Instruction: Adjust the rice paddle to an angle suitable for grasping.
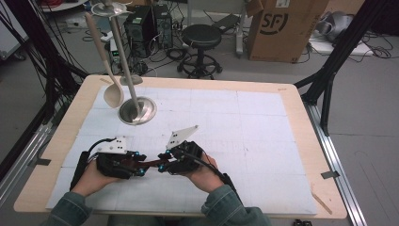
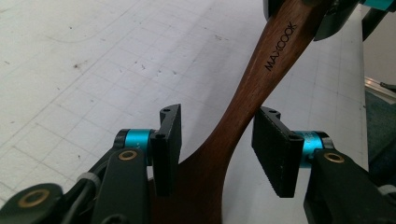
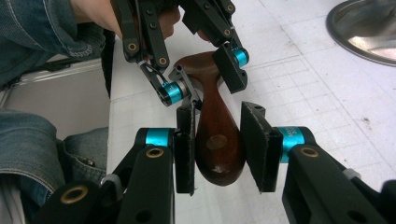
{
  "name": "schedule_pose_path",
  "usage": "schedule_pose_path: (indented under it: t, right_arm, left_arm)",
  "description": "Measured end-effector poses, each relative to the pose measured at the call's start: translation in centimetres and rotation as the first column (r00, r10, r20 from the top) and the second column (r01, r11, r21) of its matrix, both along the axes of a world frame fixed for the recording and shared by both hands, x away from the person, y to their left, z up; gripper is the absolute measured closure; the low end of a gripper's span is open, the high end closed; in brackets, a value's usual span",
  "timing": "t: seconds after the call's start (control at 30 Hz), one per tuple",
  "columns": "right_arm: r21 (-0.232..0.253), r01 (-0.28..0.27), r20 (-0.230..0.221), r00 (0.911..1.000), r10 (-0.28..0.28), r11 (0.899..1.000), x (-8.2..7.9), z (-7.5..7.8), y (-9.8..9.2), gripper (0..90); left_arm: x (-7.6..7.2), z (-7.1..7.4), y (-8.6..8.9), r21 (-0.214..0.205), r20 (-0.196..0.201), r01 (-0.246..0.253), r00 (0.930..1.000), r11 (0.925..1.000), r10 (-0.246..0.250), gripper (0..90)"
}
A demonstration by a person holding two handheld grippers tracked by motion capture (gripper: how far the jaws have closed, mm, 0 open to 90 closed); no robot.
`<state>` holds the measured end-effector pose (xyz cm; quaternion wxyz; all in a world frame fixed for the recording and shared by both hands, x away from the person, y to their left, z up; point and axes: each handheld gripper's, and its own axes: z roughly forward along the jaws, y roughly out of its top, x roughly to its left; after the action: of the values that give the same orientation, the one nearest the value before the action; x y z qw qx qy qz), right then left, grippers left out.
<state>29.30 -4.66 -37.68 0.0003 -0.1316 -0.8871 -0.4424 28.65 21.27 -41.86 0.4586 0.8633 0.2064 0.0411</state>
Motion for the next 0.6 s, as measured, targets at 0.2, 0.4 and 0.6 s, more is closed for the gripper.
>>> schedule_pose_path:
  t: [0.2, 0.4, 0.6]
  right_arm:
    - [0.017, 0.002, -0.021, 0.9998, -0.001, 1.000, 0.24, -0.03, -0.11, 66.7]
    - [0.033, 0.012, -0.047, 0.9988, -0.010, 0.999, 0.41, -0.09, -0.19, 66.3]
    - [0.051, 0.022, -0.061, 0.9979, -0.019, 0.998, 0.58, -0.10, -0.28, 65.4]
  left_arm:
    - [-0.13, 0.09, -0.02, 0.000, 0.008, 0.014, 0.9999, 0.9999, -0.014, 57.5]
    - [-0.21, 0.16, -0.03, -0.001, 0.011, 0.021, 0.9997, 0.9998, -0.021, 59.8]
    - [-0.28, 0.26, 0.01, -0.004, 0.015, 0.040, 0.9991, 0.9992, -0.040, 63.0]
